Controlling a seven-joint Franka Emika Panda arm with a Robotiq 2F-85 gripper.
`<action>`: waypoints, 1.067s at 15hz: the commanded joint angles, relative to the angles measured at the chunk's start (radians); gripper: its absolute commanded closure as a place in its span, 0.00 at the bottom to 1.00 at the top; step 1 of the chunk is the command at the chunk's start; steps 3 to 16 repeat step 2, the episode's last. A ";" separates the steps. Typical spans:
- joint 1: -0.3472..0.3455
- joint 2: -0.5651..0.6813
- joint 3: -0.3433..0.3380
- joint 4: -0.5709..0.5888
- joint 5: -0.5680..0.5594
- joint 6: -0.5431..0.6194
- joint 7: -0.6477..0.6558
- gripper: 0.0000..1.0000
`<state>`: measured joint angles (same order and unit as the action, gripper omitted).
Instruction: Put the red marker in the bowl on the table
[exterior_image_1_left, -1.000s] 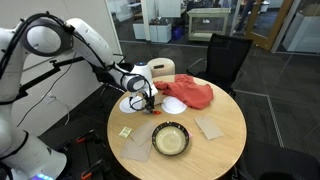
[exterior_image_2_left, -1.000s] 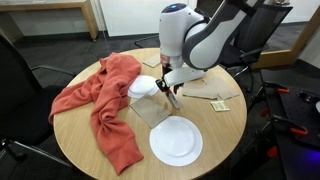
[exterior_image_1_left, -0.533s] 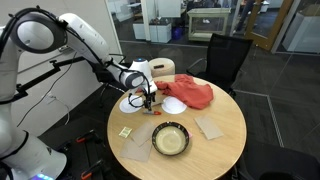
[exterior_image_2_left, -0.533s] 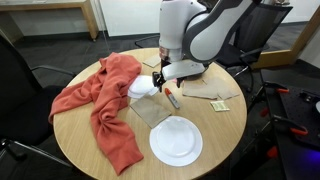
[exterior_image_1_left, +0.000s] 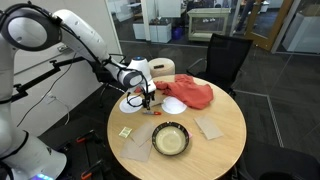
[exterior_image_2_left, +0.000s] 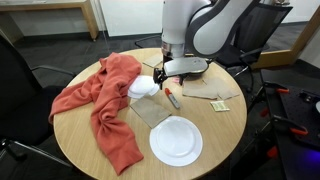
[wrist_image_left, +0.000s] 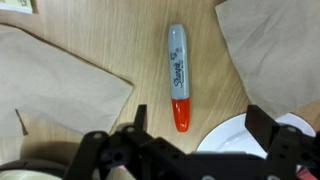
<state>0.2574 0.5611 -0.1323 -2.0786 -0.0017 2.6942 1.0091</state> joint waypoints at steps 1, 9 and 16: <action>-0.001 0.001 0.001 0.002 0.000 -0.002 -0.001 0.00; -0.001 0.002 0.001 0.002 0.000 -0.002 -0.001 0.00; -0.001 0.002 0.001 0.002 0.000 -0.002 -0.001 0.00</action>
